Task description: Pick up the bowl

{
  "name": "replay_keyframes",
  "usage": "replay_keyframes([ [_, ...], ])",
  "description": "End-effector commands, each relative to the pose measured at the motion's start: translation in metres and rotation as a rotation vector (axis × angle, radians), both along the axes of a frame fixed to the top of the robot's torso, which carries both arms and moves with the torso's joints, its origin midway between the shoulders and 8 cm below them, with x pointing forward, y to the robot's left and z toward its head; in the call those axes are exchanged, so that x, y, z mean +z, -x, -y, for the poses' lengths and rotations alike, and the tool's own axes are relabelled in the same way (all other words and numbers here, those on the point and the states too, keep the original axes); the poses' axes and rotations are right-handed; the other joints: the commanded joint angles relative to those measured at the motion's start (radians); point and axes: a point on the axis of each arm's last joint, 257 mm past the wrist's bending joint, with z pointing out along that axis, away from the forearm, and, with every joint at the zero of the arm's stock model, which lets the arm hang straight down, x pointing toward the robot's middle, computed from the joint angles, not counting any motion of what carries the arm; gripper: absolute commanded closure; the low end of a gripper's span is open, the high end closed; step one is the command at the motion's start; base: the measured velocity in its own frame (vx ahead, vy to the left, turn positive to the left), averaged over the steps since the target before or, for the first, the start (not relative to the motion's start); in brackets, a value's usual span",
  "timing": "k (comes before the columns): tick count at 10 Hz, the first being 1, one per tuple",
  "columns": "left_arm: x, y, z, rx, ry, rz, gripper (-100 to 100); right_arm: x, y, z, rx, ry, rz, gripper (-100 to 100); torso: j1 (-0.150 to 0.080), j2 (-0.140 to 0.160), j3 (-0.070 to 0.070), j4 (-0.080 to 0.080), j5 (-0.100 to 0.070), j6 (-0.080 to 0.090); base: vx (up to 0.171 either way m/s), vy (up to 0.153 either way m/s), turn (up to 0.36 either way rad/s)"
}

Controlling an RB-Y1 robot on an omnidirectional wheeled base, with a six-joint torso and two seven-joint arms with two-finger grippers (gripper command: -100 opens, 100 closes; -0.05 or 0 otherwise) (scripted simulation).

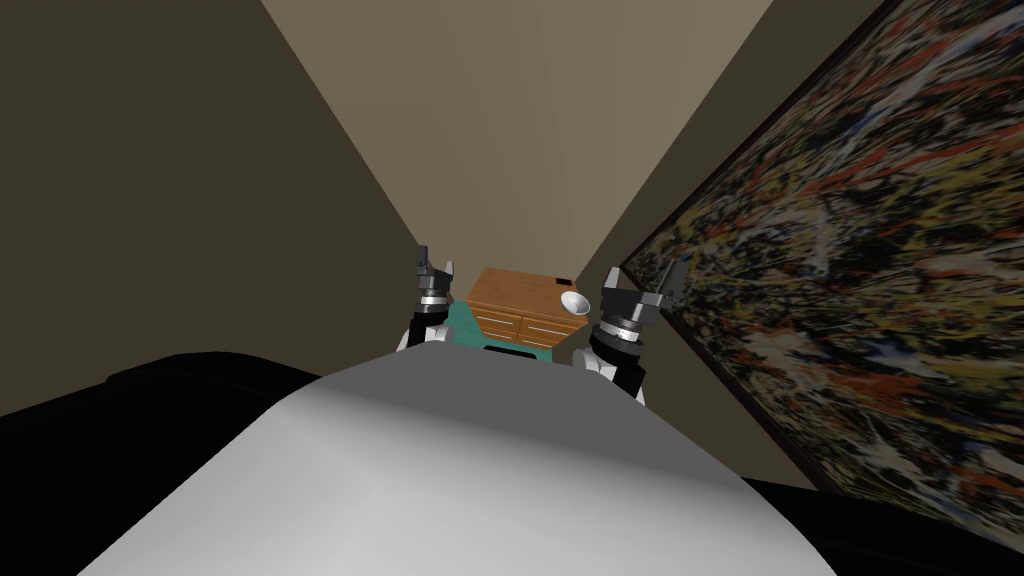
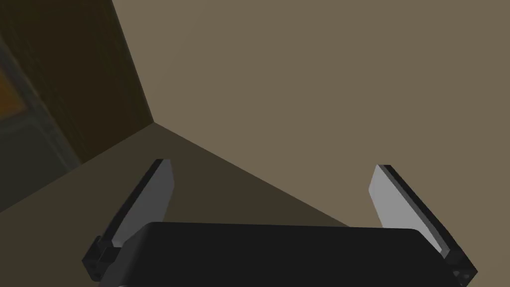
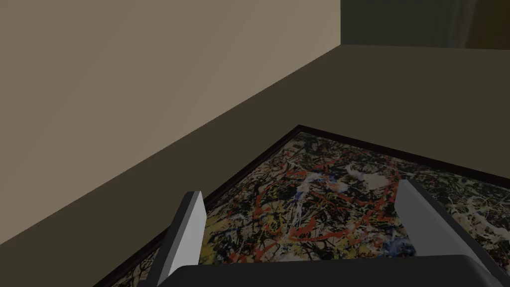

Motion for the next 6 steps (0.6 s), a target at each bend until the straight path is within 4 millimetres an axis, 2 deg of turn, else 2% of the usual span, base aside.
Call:
replay_keyframes([
  [1,0.0,0.0,0.0,0.0,0.0,0.0,0,-0.007,-0.007,0.0,0.046,-0.019,-0.027,-100,0.0,0.0,0.0,0.0,0.0,0.0,-0.005,0.019,0.01],
  [6,0.0,0.0,0.0,0.0,0.0,0.0,0,-0.025,-0.025,0.002,0.15,-0.089,-0.099,-100,0.001,0.0,0.0,0.0,0.0,0.0,-0.009,0.027,0.003],
])
